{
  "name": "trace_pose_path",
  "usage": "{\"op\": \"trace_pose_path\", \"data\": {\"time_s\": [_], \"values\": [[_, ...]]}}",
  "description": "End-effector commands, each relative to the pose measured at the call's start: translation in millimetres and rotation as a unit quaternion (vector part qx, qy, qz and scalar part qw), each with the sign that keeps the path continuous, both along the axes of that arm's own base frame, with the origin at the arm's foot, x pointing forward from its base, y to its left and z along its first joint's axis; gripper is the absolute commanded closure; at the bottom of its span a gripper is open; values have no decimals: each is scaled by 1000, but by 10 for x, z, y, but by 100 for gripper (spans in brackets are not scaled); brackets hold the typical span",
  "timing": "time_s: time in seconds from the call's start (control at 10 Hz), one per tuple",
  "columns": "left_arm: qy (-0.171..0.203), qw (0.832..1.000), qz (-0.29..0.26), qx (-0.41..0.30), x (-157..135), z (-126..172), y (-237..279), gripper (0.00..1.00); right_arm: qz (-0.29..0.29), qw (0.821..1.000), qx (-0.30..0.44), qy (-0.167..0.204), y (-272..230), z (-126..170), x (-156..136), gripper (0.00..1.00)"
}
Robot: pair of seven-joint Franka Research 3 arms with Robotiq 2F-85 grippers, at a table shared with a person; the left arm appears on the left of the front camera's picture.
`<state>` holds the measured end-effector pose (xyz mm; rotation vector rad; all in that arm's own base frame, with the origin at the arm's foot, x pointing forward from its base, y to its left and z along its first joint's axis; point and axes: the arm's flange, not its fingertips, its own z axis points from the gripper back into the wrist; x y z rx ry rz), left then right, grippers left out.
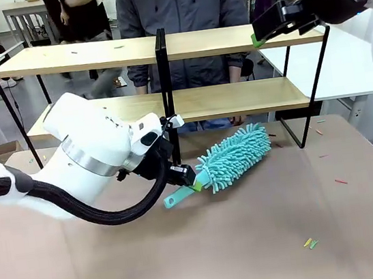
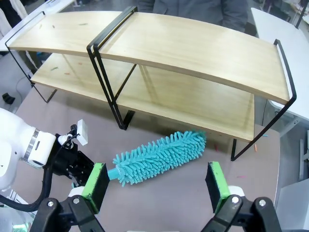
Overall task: Clean the shelves.
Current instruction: Clean a randomly selected level of the Shelf with the Duster.
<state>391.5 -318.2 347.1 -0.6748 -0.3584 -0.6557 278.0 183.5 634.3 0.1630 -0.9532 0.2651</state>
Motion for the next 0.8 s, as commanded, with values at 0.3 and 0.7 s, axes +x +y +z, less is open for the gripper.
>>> {"op": "trace_pose_path", "data": {"time_s": [0.3,0.7], "values": [[-5,996,86,10,136,-80,-259,87,1,1000,2,1,3,4,5,0],[-14,987,161,-12,470,-96,-546,87,1,1000,2,1,3,4,5,0]]}}
